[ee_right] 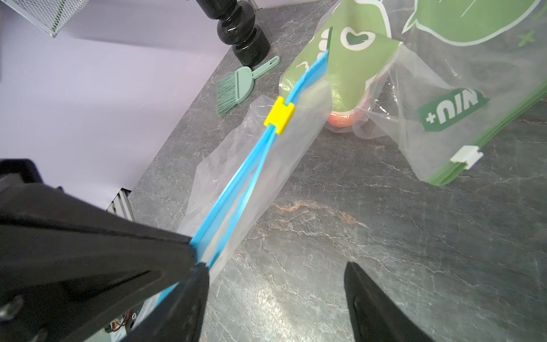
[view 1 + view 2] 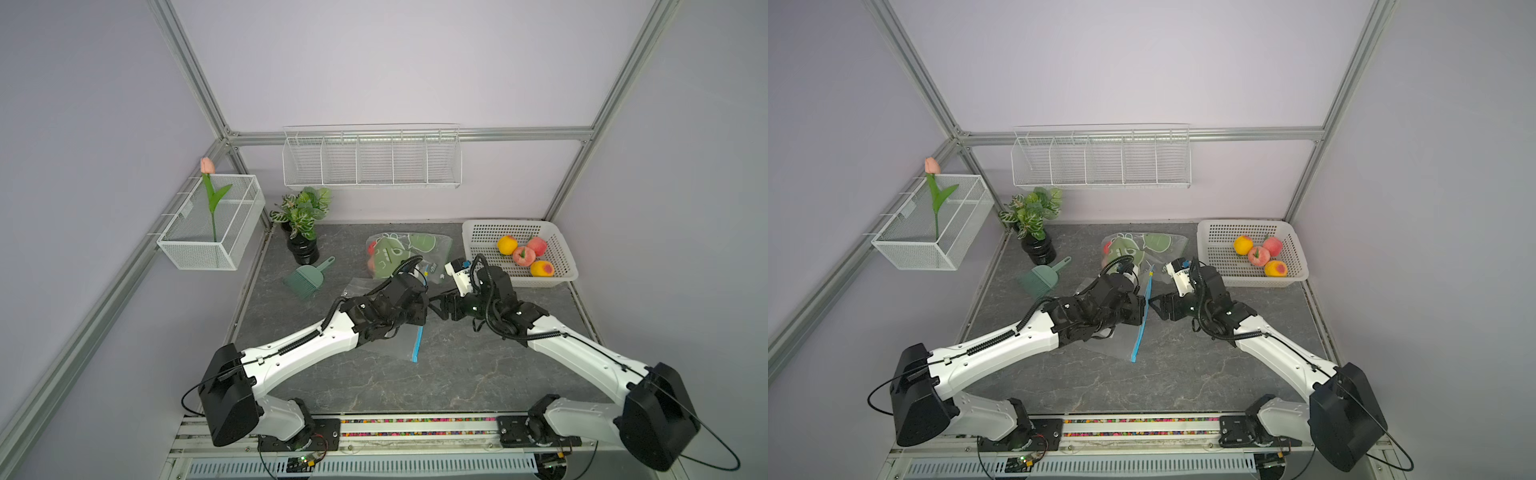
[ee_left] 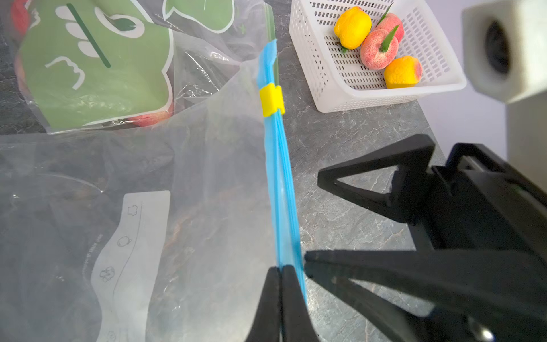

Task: Place the peach in a zip-top bag and seal the zipper
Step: Open the zipper of the food storage bag at the center of the board.

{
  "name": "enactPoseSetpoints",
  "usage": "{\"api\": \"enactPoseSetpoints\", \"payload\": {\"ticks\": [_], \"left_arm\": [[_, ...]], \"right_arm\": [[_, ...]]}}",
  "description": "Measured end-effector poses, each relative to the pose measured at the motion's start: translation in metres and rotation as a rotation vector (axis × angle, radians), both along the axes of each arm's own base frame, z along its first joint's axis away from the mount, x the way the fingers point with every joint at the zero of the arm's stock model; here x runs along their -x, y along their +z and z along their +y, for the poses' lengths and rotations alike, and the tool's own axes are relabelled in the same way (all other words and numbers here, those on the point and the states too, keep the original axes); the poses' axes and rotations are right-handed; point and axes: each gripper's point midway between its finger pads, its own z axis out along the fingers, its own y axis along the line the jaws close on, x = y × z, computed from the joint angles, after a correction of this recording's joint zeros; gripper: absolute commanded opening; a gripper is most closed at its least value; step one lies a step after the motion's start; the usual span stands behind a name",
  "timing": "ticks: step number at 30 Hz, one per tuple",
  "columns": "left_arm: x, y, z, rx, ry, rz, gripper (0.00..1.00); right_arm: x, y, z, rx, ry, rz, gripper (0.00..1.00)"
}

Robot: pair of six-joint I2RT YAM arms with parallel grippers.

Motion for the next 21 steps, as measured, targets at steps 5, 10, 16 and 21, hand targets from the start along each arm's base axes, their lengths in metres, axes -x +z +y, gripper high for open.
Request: {"api": "enactPoseSetpoints", "payload": {"ticks": [5,10,16,21], "left_arm": [[0.000,0.006,0.002,0.014,-0.001,-0.005,0.00],[0.001,0.012,0.003,0.028,0.000,-0.013,0.00],[-0.001,0.011,0.008,0.014,0.021,-0.024,0.00],[-0.003,0.005,0.014,-0.009,0.044,-0.022,0.00]], "right_arm": [[-0.005,-0.003,0.006,0.014,-0.004,0.006,0.73],[-0.009,-0.006,0.012,0.032,-0.008,0.006,0.73],[-0.009,-0.003,0.007,0.049,-0.028,-0.009,0.72],[-0.004,0.015,0.007,0.015,-0.015,-0.042,0.72]]}}
